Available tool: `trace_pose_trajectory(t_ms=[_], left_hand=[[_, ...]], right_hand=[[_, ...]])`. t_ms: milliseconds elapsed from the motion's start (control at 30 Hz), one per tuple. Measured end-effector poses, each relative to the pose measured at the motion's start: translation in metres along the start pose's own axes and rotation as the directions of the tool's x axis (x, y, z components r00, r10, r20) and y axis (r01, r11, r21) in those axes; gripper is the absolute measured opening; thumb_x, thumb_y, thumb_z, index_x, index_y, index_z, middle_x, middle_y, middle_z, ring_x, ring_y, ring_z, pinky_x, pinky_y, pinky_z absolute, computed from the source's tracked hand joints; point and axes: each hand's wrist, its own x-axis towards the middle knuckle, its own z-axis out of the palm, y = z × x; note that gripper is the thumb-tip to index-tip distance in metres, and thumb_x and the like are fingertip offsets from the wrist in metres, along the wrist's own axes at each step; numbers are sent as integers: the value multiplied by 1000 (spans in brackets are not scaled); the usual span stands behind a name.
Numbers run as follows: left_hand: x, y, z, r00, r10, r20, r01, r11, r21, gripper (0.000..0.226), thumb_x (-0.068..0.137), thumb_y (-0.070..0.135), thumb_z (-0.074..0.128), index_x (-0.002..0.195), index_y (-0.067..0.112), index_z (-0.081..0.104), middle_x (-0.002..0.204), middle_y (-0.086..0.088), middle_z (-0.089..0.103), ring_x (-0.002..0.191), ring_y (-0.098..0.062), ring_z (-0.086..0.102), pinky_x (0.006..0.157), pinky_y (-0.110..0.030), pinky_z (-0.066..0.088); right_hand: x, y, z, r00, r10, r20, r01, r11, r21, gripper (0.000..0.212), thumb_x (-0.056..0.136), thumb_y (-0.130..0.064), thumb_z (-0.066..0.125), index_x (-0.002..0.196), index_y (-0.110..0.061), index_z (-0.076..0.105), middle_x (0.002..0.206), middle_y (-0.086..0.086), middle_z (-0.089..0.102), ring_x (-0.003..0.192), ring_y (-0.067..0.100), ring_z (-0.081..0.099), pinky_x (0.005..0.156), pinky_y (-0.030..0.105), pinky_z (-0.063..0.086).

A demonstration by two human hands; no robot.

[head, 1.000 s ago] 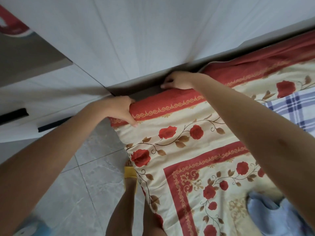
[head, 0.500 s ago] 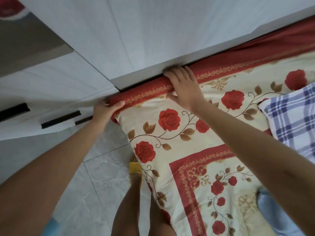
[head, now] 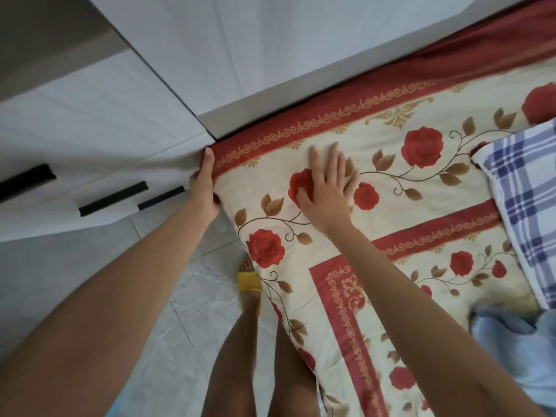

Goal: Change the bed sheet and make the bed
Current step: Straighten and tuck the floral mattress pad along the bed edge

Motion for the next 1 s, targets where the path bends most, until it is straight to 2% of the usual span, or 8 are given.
trace_pose_trajectory(t_ms=[133,233,367,500,567,733,900,1000], left_hand=[[-25,-21,1,971,-13,237,-12,994,105,68,78,46,67,132,11,48,124,-10,64,113,-25,62,98,-44,48],[-32,-18,3,992,37,125,-66,970,235,63,68,26,81,124,15,55,114,-2,69,105,-20,66,95,-42,50],[-29,-5,0,997,80,3,-79,976,205,52,71,14,79,118,11,57,108,-5,69,105,-25,65,86,-34,53],[-30,5,-5,945,-42,323,-4,990,139,59,70,18,72,126,7,53,118,-10,65,110,-25,63,91,-37,52],[-24,9,-9,925,-86,371,26,986,163,60,75,18,71,130,4,52,126,-12,62,114,-25,61,96,-38,49],[-18,10,-12,957,-106,270,55,980,191,57,82,13,68,135,7,48,127,-12,62,112,-24,63,97,-39,49],[-33,5,6,995,-38,90,16,972,235,79,60,29,88,127,8,51,117,-7,66,106,-24,64,96,-45,50],[-38,-5,20,991,77,-114,-38,949,312,88,57,27,91,129,8,43,119,-2,60,109,-18,59,98,-38,48]], right_hand=[[-4,-31,-4,996,-49,-74,69,952,299,69,87,-23,46,152,-20,19,160,2,11,148,21,4,119,49,-5],[-28,-41,-4,986,61,-157,22,879,477,60,86,-17,50,144,-12,34,150,4,35,142,23,25,117,48,16],[-52,-32,-3,988,78,-136,0,870,493,56,88,-17,53,141,-14,37,141,3,44,136,24,34,114,52,23],[-62,-10,-8,973,161,-163,-41,822,568,54,86,-17,51,139,-19,37,135,-4,49,126,19,45,107,53,34],[-64,-2,-11,969,188,-159,-58,802,595,53,86,-21,49,137,-22,35,131,-8,49,115,18,52,99,53,42],[-63,6,-15,966,246,-85,-133,747,651,52,90,-7,51,138,-14,32,126,-1,49,81,4,56,88,47,50],[-64,-9,-9,950,298,-92,-178,761,623,58,80,-21,49,136,-12,35,127,0,48,107,27,55,95,52,45],[-64,-18,-6,938,334,-95,-201,745,637,62,76,-22,49,136,-9,35,130,2,46,122,21,45,102,49,40]])
